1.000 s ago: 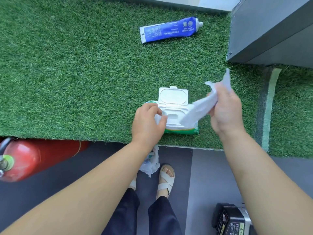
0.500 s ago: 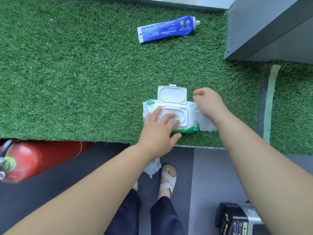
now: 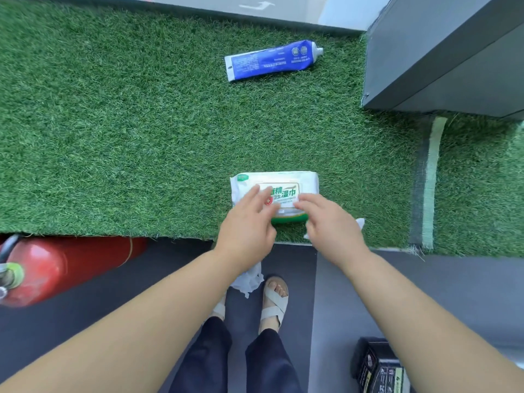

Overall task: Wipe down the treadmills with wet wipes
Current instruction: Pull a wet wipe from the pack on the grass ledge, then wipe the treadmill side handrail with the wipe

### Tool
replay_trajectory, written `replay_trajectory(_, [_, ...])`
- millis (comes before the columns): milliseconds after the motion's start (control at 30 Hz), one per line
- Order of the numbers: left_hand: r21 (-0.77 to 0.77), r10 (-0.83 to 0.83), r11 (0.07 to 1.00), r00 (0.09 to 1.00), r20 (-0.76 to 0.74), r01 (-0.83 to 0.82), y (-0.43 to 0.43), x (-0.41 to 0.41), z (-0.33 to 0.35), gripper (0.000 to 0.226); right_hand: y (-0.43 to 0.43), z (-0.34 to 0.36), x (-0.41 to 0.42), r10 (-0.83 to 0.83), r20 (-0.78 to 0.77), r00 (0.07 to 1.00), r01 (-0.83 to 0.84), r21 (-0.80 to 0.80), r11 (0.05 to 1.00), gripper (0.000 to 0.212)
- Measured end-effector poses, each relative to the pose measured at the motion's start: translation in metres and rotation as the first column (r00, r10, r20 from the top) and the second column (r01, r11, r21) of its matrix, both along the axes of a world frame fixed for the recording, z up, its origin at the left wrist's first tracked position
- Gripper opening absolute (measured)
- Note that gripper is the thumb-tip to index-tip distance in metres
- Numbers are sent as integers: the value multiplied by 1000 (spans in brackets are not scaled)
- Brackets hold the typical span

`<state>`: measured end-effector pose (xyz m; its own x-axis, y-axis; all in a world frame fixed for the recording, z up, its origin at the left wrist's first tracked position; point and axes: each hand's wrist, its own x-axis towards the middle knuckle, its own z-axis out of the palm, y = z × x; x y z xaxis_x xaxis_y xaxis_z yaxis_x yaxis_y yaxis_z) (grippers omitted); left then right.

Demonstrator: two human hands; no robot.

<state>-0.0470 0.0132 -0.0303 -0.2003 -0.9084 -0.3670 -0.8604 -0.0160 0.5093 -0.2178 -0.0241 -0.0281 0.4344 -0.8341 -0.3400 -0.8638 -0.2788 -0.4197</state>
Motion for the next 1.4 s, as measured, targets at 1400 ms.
replay_trajectory(1400, [-142,-195,981,738,-646,134,76,-204,488,22,206,474,-193,-502,752,-427,514,659,550,79])
